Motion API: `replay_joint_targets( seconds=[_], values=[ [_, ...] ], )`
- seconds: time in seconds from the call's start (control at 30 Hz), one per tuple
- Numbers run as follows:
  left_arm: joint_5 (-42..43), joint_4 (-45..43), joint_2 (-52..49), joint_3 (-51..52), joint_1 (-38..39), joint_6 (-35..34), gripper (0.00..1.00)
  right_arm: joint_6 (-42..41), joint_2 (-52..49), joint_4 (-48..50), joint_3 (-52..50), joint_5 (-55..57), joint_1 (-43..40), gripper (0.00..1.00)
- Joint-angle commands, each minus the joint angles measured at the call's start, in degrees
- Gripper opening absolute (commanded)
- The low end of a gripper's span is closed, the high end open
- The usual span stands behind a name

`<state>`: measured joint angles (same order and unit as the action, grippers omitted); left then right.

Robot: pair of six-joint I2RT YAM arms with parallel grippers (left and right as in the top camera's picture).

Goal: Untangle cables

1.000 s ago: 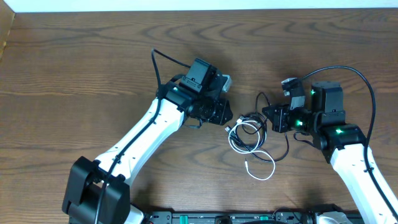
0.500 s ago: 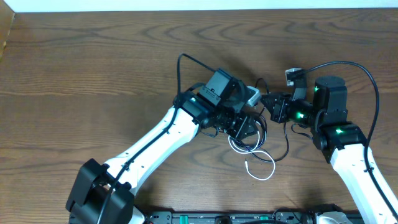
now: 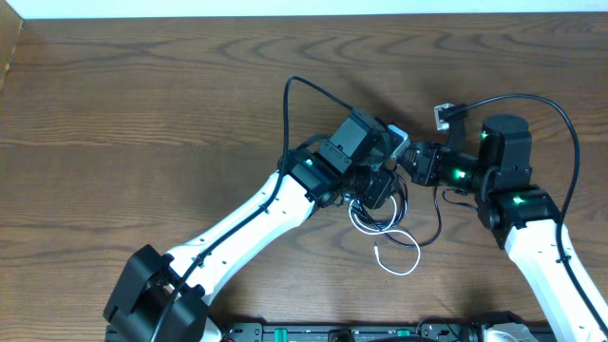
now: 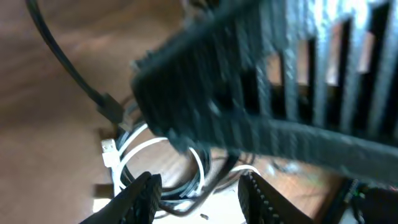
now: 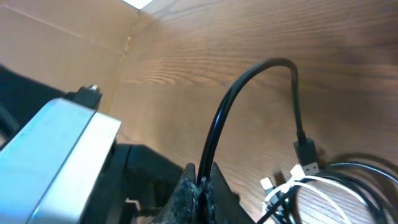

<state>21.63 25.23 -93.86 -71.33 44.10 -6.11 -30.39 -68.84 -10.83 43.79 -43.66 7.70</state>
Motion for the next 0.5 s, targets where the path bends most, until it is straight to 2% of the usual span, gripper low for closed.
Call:
replay_joint_targets(
  seconds=[0.0, 0.17, 0.2, 0.3, 0.4, 0.43, 0.47],
  values=[
    [-2.89, -0.57, -0.46, -0.13, 0.13, 0.50, 0.47, -2.56, 0.48, 1.20, 0.81, -3.76, 0.22, 0.01],
    [-2.89, -0.70, -0.50, -0.13, 0.15, 0.50, 0.46, -3.04, 0.48, 1.70, 0.81, -3.93, 0.22, 0.01],
    [-2.89, -0.70, -0.50, -0.13, 0.13, 0.50, 0.39, -3.06, 0.48, 1.70, 0.81, -3.96, 0.22, 0.01],
    [-2.89, -0.68, -0.50, -0.13, 0.13, 0.50, 0.09, -3.06, 0.48, 1.70, 0.81, -4.42, 0.22, 0.01],
    [-2.89, -0.48, -0.50, -0.13, 0.13, 0.50, 0.07, -3.02, 0.48, 1.60, 0.81, -4.55, 0.22, 0.01],
    [-2.91, -0.31, -0.50, -0.13, 0.13, 0.50, 0.08, -2.97, 0.48, 1.40, 0.81, -4.50, 0.22, 0.04],
    [-3.15, -0.04, -0.48, -0.13, 0.13, 0.52, 0.07, -2.93, 0.48, 1.20, 0.79, -4.28, 0.22, 0.12]
  ],
)
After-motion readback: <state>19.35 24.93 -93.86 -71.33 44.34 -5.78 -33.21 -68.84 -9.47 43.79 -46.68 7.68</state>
